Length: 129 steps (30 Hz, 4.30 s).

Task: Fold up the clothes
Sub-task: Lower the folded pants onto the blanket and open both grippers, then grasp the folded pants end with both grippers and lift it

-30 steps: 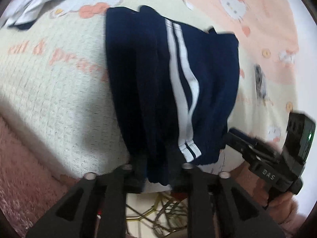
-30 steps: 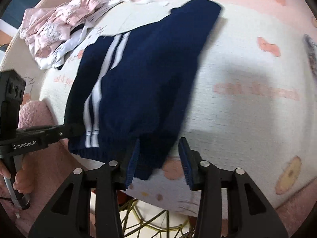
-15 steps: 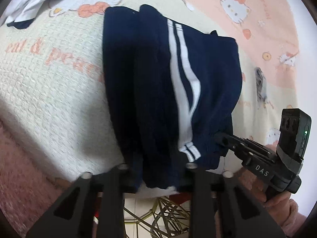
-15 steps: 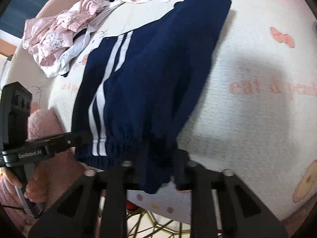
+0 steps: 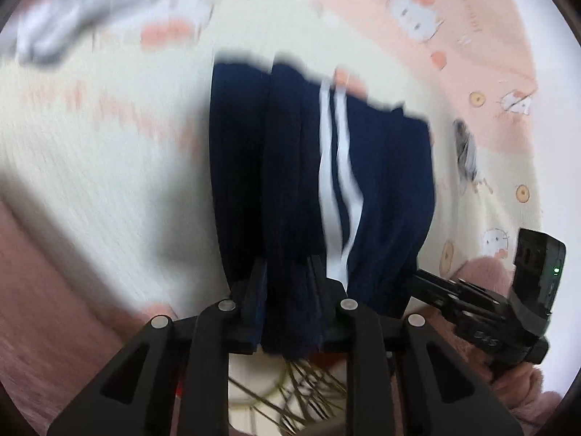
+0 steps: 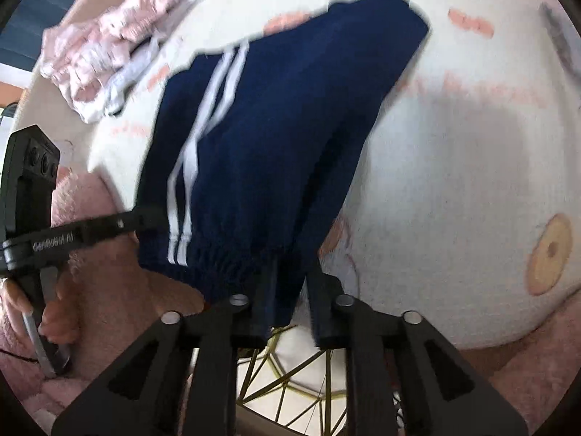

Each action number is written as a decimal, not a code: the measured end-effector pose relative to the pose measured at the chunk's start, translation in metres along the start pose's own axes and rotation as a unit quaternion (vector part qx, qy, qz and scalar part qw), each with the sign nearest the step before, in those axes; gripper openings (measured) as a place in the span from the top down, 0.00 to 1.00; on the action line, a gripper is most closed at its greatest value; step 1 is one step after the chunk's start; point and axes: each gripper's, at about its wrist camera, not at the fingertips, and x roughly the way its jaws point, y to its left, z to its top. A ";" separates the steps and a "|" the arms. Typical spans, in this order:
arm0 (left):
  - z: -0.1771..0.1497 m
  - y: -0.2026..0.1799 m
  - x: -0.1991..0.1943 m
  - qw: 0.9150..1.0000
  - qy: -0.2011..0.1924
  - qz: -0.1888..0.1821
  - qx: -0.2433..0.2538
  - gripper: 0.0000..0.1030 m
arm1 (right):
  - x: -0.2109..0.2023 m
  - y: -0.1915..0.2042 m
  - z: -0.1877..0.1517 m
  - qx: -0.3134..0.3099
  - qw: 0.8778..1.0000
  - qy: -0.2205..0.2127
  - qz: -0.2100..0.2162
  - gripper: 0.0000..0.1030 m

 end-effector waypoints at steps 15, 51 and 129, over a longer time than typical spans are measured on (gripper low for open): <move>0.079 -0.005 0.038 1.000 -0.023 -0.019 0.008 0.70 | -0.002 -0.073 0.072 0.103 0.990 -0.043 -0.091 0.69; 0.065 -0.012 0.029 0.984 -0.065 0.135 0.097 0.90 | 0.031 0.037 0.122 -0.091 0.989 -0.091 -0.066 0.68; 0.002 0.028 -0.001 0.997 0.026 0.062 0.024 0.69 | 0.004 0.003 -0.013 -0.006 0.998 -0.046 -0.038 0.59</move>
